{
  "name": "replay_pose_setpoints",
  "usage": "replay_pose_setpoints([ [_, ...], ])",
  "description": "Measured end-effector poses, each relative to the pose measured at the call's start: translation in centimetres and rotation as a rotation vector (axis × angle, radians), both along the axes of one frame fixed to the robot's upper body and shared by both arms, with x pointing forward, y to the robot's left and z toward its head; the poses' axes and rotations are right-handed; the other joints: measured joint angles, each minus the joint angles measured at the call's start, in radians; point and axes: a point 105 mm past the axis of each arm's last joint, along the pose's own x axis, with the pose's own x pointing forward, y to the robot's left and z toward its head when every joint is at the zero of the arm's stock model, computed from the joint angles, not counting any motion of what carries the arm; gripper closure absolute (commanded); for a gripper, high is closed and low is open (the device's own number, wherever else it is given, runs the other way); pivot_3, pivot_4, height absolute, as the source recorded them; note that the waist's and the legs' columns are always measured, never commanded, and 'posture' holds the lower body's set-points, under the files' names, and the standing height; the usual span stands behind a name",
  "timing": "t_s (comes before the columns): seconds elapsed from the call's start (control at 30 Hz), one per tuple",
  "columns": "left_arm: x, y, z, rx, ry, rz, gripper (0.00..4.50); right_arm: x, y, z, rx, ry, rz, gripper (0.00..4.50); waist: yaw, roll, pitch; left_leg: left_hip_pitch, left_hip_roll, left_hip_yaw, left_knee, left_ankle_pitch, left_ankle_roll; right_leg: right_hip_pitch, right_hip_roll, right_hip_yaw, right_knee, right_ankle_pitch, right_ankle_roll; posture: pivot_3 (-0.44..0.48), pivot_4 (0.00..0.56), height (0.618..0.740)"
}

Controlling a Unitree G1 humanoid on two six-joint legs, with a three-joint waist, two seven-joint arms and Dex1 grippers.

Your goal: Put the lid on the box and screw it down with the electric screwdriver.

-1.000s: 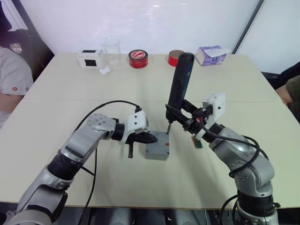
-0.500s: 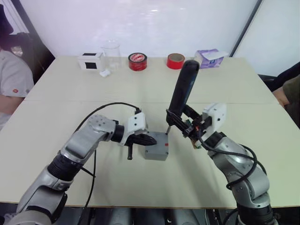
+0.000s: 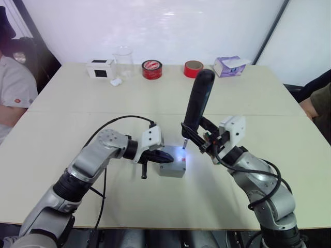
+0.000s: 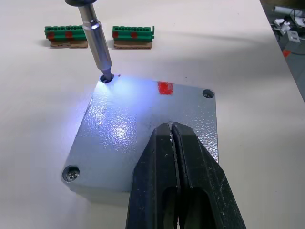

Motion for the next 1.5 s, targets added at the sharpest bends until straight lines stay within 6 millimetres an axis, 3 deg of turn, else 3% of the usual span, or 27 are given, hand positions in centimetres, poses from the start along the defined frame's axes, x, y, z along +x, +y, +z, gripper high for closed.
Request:
replay_pose_setpoints([
  [0.5, 0.1, 0.0, 0.0, -0.005, -0.007, -0.001, 4.50, 0.1, 0.0, 0.2, 0.007, 0.002, 0.008, 2.68, 0.000, 0.000, 0.000, 0.000, 0.000, 0.000, 0.000, 0.000, 0.000, 0.000, 0.000, 0.000, 0.000, 0.000, 0.000, 0.000, 0.150, 0.740],
  [0.77, 0.2, -0.2, 0.0, -0.041, 0.007, 0.018, 4.50, 1.3, -0.8, 2.5, 0.061, 0.092, 0.069, 2.68, 0.001, 0.002, 0.003, -0.002, 0.002, 0.000, -0.001, 0.000, 0.000, -0.003, 0.000, 0.000, 0.000, 0.000, 0.000, 0.000, 0.150, 0.740],
  [0.87, 0.6, -0.3, -0.1, -0.116, 0.056, 0.059, 4.50, 1.7, -1.4, 6.0, 0.108, 0.052, 0.127, 2.68, 0.000, 0.007, 0.008, -0.003, 0.002, 0.002, -0.001, 0.000, 0.000, -0.004, -0.001, 0.002, -0.001, 0.000, 0.000, 0.000, 0.150, 0.740],
  [0.97, 1.4, 0.1, 0.1, -0.205, 0.125, 0.139, 4.50, 2.0, -3.5, 11.7, 0.202, -0.025, 0.128, 2.68, 0.001, 0.006, 0.011, -0.003, 0.002, 0.001, -0.001, 0.000, 0.000, -0.004, -0.001, 0.001, -0.001, 0.000, 0.000, 0.000, 0.150, 0.740],
  [1.03, 1.8, 0.9, 0.2, -0.197, 0.115, 0.169, 4.50, 2.0, -4.9, 13.3, 0.227, -0.008, 0.101, 2.68, 0.001, 0.005, 0.011, -0.003, 0.002, 0.001, -0.003, 0.000, 0.000, -0.004, -0.001, 0.001, -0.001, 0.000, 0.000, 0.000, 0.150, 0.740],
  [1.1, 2.1, 1.5, 0.4, -0.188, 0.105, 0.186, 4.50, 2.0, -6.1, 12.4, 0.142, 0.101, 0.081, 2.68, 0.002, 0.005, 0.011, -0.003, 0.001, 0.001, -0.006, 0.000, 0.000, -0.004, -0.003, 0.001, -0.003, 0.000, 0.000, 0.000, 0.150, 0.740],
  [1.13, 1.8, 2.2, 0.6, -0.165, 0.101, 0.183, 4.50, 2.3, -7.9, 9.9, -0.001, 0.256, 0.009, 2.68, 0.003, 0.005, 0.011, -0.003, 0.001, 0.002, -0.008, 0.000, 0.000, -0.005, -0.004, 0.001, -0.004, 0.000, -0.001, 0.000, 0.150, 0.740],
  [1.2, 1.3, 2.6, 1.2, -0.155, 0.103, 0.161, 4.50, 2.9, -10.9, 6.8, -0.074, 0.433, -0.109, 2.68, 0.002, 0.004, 0.012, -0.005, 0.000, 0.002, -0.009, 0.000, 0.000, -0.006, -0.004, 0.002, -0.006, 0.000, -0.001, 0.000, 0.150, 0.740],
  [1.3, -0.1, 2.9, 2.3, -0.125, 0.093, 0.089, 4.50, 2.7, -14.8, 3.6, -0.137, 0.652, -0.244, 2.68, 0.001, 0.006, 0.013, -0.015, -0.001, 0.004, -0.009, 0.000, 0.000, -0.017, -0.005, 0.003, -0.005, 0.001, 0.001, 0.000, 0.150, 0.740],
  [1.5, -2.5, 2.8, 4.0, -0.086, 0.065, -0.030, 4.50, 1.4, -17.8, -0.4, -0.172, 0.970, -0.310, 2.68, -0.004, 0.006, 0.013, -0.017, -0.001, 0.005, -0.009, 0.000, 0.000, -0.022, 0.001, 0.006, -0.002, 0.002, 0.003, 0.000, 0.150, 0.740],
])
